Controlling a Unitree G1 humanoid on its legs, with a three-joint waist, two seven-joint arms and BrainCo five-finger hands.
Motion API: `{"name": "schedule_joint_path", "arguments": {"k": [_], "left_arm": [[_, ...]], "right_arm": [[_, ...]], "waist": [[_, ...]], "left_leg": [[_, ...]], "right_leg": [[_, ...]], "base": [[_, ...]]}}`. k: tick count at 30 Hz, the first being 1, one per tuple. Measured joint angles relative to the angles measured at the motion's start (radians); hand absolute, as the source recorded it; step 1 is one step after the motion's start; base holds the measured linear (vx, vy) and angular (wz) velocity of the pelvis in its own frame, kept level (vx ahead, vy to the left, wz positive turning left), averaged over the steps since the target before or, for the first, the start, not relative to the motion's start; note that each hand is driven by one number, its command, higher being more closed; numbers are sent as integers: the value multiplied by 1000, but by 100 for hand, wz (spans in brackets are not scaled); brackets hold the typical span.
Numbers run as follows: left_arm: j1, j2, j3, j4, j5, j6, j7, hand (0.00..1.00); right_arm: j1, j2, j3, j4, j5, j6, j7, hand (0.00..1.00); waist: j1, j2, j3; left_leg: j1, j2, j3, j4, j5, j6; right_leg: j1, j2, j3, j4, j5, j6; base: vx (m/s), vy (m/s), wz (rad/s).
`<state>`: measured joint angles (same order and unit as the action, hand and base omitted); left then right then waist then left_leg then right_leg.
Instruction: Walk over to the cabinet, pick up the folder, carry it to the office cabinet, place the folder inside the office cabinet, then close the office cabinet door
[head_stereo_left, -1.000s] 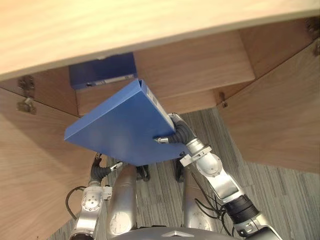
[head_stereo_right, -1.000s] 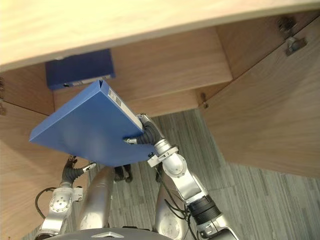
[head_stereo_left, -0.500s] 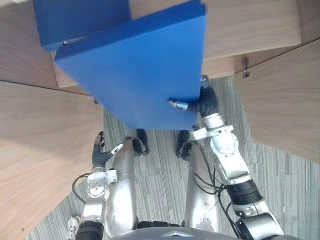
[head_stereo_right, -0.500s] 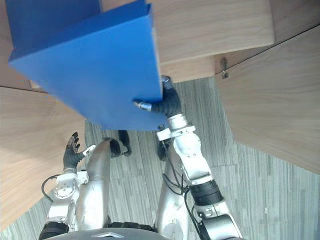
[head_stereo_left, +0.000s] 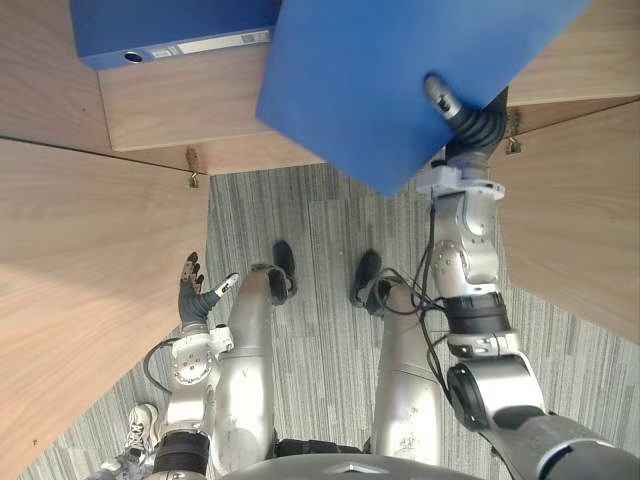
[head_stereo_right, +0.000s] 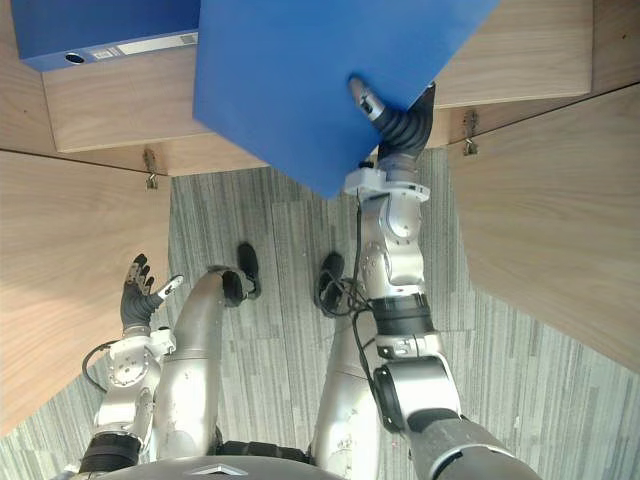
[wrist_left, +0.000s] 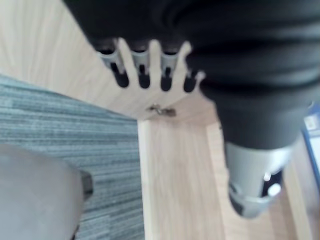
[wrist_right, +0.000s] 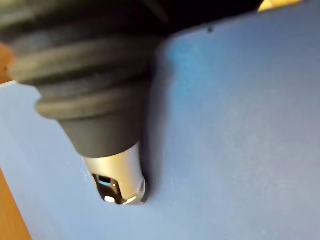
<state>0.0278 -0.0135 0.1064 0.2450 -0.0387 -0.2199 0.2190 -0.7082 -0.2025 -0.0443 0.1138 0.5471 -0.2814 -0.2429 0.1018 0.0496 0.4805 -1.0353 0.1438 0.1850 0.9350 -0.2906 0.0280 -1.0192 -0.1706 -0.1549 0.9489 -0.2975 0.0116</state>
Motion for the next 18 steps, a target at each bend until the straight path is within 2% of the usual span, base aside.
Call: {"name": "schedule_joint_path", "arguments": {"k": [4,9,18], "left_arm": [[-11,-1,-7,-18,0,-1,35,0],[-15,-7,-31,-38,0,-2,61,0],[-15,-8,-51,-40,-26,-10,80,0]], "right_arm": [[-61,26,-41,28,61,-14,-58,100],[-156,25,-74,114,197,-21,-103,100],[-277,-26,-129,179,333,-62,-134,100]], "waist": [[5,0,0],[21,0,0],[27,0,0]], "left_leg": [[-38,-17,-37,-13,23,-11],[-54,-23,-52,-20,38,-20],[-122,-35,-81,-45,77,-30]], "right_leg": [[-18,-13,-37,1,-7,-11],[-29,-18,-51,10,-11,-15],[-87,-30,-84,14,-11,-24]], "base": [[-44,-91,24],[-51,-76,10],[-60,-55,11]]}}
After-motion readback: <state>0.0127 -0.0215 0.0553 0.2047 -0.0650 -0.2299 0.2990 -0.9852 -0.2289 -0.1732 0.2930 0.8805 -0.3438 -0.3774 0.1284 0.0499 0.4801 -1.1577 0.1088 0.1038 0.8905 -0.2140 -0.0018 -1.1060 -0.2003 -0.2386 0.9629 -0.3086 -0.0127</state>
